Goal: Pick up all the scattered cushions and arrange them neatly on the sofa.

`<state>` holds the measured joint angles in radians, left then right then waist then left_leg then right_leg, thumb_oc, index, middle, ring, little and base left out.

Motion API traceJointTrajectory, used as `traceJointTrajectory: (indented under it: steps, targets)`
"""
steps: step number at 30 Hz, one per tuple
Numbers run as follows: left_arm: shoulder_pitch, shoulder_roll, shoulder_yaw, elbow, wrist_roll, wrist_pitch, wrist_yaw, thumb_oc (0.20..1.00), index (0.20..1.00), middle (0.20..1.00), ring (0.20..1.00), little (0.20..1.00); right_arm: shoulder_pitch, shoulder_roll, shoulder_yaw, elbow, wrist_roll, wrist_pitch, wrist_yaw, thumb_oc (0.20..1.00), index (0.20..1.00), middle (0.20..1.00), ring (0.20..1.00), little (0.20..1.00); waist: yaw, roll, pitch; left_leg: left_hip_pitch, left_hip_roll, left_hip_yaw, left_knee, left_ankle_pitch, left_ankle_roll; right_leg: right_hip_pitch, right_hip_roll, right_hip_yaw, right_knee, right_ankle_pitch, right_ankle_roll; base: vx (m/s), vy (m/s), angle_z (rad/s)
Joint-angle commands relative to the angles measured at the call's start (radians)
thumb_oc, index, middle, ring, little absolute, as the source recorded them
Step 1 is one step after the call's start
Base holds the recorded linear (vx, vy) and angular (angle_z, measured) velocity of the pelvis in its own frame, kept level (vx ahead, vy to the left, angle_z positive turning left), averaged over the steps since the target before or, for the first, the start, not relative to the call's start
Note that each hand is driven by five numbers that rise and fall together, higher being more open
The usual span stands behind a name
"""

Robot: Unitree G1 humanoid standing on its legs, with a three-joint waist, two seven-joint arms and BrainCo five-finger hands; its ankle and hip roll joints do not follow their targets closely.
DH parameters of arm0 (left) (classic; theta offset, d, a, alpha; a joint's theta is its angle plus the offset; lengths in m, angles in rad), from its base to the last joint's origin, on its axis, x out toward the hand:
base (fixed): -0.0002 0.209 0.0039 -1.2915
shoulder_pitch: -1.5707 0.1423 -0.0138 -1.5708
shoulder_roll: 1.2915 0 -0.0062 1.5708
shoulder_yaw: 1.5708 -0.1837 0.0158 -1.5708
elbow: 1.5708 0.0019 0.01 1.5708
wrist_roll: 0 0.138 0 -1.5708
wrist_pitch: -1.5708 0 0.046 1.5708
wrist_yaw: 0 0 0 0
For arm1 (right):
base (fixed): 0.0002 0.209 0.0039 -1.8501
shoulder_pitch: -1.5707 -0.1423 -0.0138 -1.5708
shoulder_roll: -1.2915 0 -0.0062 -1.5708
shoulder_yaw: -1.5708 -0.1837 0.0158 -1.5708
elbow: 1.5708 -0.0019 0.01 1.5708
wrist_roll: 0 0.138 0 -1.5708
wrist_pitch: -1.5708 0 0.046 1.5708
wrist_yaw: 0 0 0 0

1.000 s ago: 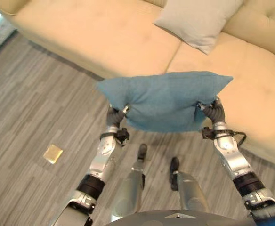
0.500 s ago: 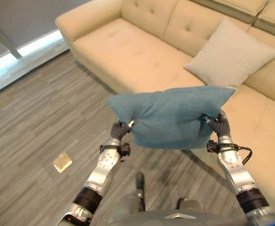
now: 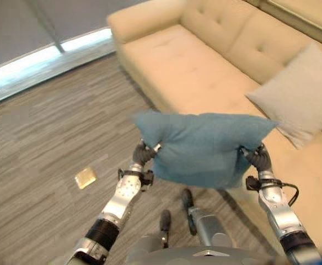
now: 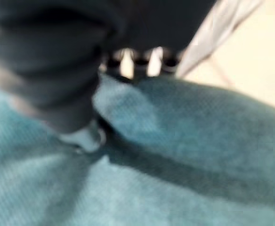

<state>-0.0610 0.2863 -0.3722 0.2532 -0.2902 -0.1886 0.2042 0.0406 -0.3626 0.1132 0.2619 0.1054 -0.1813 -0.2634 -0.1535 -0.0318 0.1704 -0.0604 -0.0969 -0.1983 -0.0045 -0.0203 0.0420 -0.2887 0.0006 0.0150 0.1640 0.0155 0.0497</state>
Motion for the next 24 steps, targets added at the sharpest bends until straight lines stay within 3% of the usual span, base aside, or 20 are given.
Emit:
traceJointTrajectory:
  steps: [1, 2, 3, 5, 10, 13, 16, 18, 20, 22, 24]
  targets:
    - [-0.027, 0.004, 0.006, -0.12, 0.014, -0.079, -0.046, 0.2, 0.2, 0.2, 0.2, 0.2, -0.039, -0.055, -0.117, -0.084, 0.034, -0.084, -0.017, 0.2, 0.2, 0.2, 0.2, 0.2, -0.041, -0.01, -0.08, 0.087, 0.017, 0.148, 0.157, -0.167, -0.093, 0.115, 0.009, -0.007, -0.064, -0.025, 0.025, 0.14, -0.089, 1.06]
    - [-0.023, -0.001, 0.004, -0.117, 0.004, -0.078, -0.048, 0.2, 0.2, 0.2, 0.2, 0.2, -0.033, -0.059, -0.121, -0.083, 0.036, -0.082, -0.019, 0.2, 0.2, 0.2, 0.2, 0.2, -0.046, -0.013, -0.081, 0.071, 0.038, 0.205, 0.197, -0.164, -0.097, 0.136, -0.003, -0.023, -0.07, -0.034, 0.022, 0.17, -0.093, 0.63]
    - [-0.019, -0.006, -0.008, -0.115, -0.009, -0.075, -0.058, 0.2, 0.2, 0.2, 0.2, 0.2, -0.021, -0.06, -0.13, -0.085, 0.043, -0.078, -0.022, 0.2, 0.2, 0.2, 0.2, 0.2, -0.049, -0.027, -0.079, 0.017, 0.089, 0.319, 0.246, -0.161, -0.092, 0.173, -0.032, -0.044, -0.08, -0.055, 0.016, 0.13, -0.067, 0.44]
    - [-0.018, -0.007, -0.014, -0.114, -0.008, -0.069, -0.064, 0.2, 0.2, 0.2, 0.2, 0.2, -0.016, -0.062, -0.134, -0.088, 0.041, -0.076, -0.022, 0.2, 0.2, 0.2, 0.2, 0.2, -0.044, -0.03, -0.081, -0.01, 0.1, 0.354, 0.234, -0.168, -0.08, 0.182, -0.036, -0.054, -0.08, -0.067, 0.015, 0.13, -0.044, 0.47]
    - [-0.026, -0.002, -0.017, -0.121, 0.006, -0.052, -0.063, 0.2, 0.2, 0.2, 0.2, 0.2, -0.018, -0.059, -0.134, -0.098, 0.038, -0.068, -0.034, 0.2, 0.2, 0.2, 0.2, 0.2, -0.002, -0.031, -0.077, -0.169, 0.098, 0.379, 0.094, -0.042, -0.083, 0.256, -0.022, -0.053, -0.089, -0.124, 0.011, 0.22, -0.028, 0.17]
    - [-0.024, 0.002, -0.012, -0.141, 0.0, -0.054, -0.054, 0.2, 0.2, 0.2, 0.2, 0.2, -0.035, -0.054, -0.127, -0.093, 0.036, -0.064, -0.049, 0.2, 0.2, 0.2, 0.2, 0.2, 0.028, -0.034, -0.067, -0.243, 0.088, 0.361, 0.084, -0.001, -0.096, 0.305, -0.011, -0.014, -0.09, -0.155, 0.004, 0.3, 0.041, -0.09]
    - [-0.007, 0.002, -0.007, -0.144, 0.002, -0.051, -0.059, 0.2, 0.2, 0.2, 0.2, 0.2, -0.028, -0.045, -0.124, -0.099, 0.026, -0.064, -0.038, 0.2, 0.2, 0.2, 0.2, 0.2, 0.032, -0.016, -0.081, -0.201, 0.097, 0.354, 0.068, 0.035, -0.084, 0.337, -0.013, 0.016, -0.07, -0.181, 0.013, 0.42, 0.165, -0.61]
    - [-0.007, 0.01, -0.008, -0.147, 0.011, -0.051, -0.058, 0.2, 0.2, 0.2, 0.2, 0.2, -0.028, -0.036, -0.118, -0.096, 0.018, -0.061, -0.033, 0.2, 0.2, 0.2, 0.2, 0.2, 0.036, -0.026, -0.091, -0.199, 0.084, 0.362, 0.099, 0.012, -0.066, 0.337, -0.041, 0.035, -0.036, -0.193, 0.03, 0.31, 0.153, -0.55]
    - [-0.013, 0.018, 0.001, -0.149, 0.019, -0.049, -0.05, 0.2, 0.2, 0.2, 0.2, 0.2, -0.033, -0.029, -0.11, -0.093, 0.009, -0.059, -0.028, 0.2, 0.2, 0.2, 0.2, 0.2, 0.034, -0.034, -0.092, -0.17, 0.072, 0.378, 0.104, -0.019, -0.045, 0.298, -0.08, 0.035, 0.074, -0.156, 0.057, 0.21, 0.126, -0.46]
    - [-0.026, 0.031, 0.006, -0.151, 0.018, -0.051, -0.04, 0.2, 0.2, 0.2, 0.2, 0.2, -0.059, -0.023, -0.098, -0.089, 0.004, -0.056, -0.025, 0.2, 0.2, 0.2, 0.2, 0.2, 0.026, -0.031, -0.076, -0.138, 0.067, 0.394, 0.103, -0.042, -0.022, 0.222, -0.102, 0.051, 0.235, -0.07, 0.093, 0.19, 0.156, -0.4]
    - [-0.032, 0.041, 0.01, -0.147, 0.034, -0.051, -0.028, 0.2, 0.2, 0.2, 0.2, 0.2, -0.071, -0.011, -0.088, -0.089, 0.007, -0.061, -0.024, 0.2, 0.2, 0.2, 0.2, 0.2, 0.019, -0.019, -0.062, -0.105, 0.079, 0.403, 0.094, -0.056, -0.012, 0.158, -0.094, 0.051, 0.319, -0.038, 0.093, 0.17, 0.121, -0.13]
